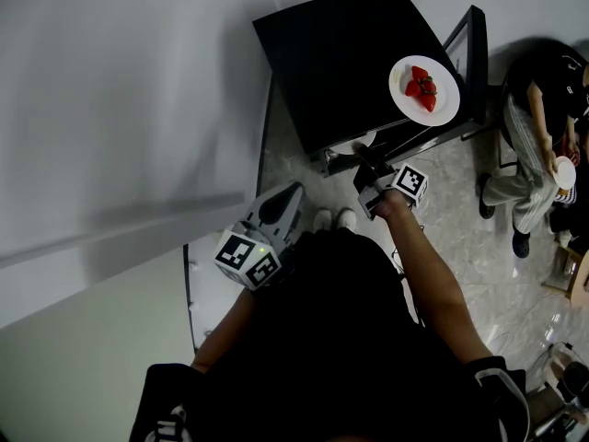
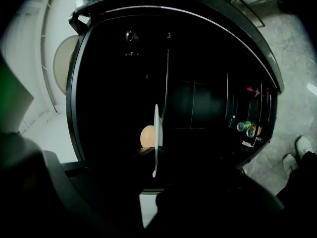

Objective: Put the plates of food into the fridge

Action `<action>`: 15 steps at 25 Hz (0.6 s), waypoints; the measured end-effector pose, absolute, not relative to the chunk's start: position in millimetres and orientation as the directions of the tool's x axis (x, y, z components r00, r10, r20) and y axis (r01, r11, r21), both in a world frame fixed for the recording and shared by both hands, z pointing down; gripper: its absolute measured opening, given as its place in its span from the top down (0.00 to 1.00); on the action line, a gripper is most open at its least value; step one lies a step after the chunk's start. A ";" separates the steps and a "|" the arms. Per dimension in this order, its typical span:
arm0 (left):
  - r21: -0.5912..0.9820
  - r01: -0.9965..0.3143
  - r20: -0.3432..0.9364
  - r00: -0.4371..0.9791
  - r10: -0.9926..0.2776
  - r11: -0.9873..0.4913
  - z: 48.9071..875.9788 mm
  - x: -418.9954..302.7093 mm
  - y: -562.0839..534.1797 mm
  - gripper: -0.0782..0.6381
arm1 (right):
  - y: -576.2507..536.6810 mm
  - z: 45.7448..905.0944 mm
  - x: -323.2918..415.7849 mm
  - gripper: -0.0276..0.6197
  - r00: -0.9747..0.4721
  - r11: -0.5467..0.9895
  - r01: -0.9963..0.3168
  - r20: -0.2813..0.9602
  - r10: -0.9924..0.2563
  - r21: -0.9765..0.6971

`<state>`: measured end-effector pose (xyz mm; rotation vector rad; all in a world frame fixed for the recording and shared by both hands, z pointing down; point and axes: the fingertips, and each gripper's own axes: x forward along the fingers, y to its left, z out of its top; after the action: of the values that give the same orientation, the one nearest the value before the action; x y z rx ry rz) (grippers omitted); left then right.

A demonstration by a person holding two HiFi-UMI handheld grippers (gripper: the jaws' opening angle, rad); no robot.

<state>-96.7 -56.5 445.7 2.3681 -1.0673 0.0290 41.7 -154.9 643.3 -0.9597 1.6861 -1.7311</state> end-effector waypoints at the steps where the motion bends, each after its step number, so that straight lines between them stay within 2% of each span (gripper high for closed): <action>1: 0.463 -0.701 0.233 0.687 -0.689 -0.543 446.2 -97.2 -56.7 0.86 | -156.1 643.8 41.0 0.90 -0.601 -0.079 -0.100 0.124 -0.789 -0.992; 15: 0.468 -0.706 0.252 0.684 -0.685 -0.532 451.4 -96.6 -53.5 0.86 | -173.3 647.0 32.6 0.91 -0.583 -0.141 -0.103 0.174 -0.794 -0.985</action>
<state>-96.6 -53.5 451.4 2.3511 -1.0673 0.0504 32.6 -173.3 647.0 -1.0099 1.6241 -1.7754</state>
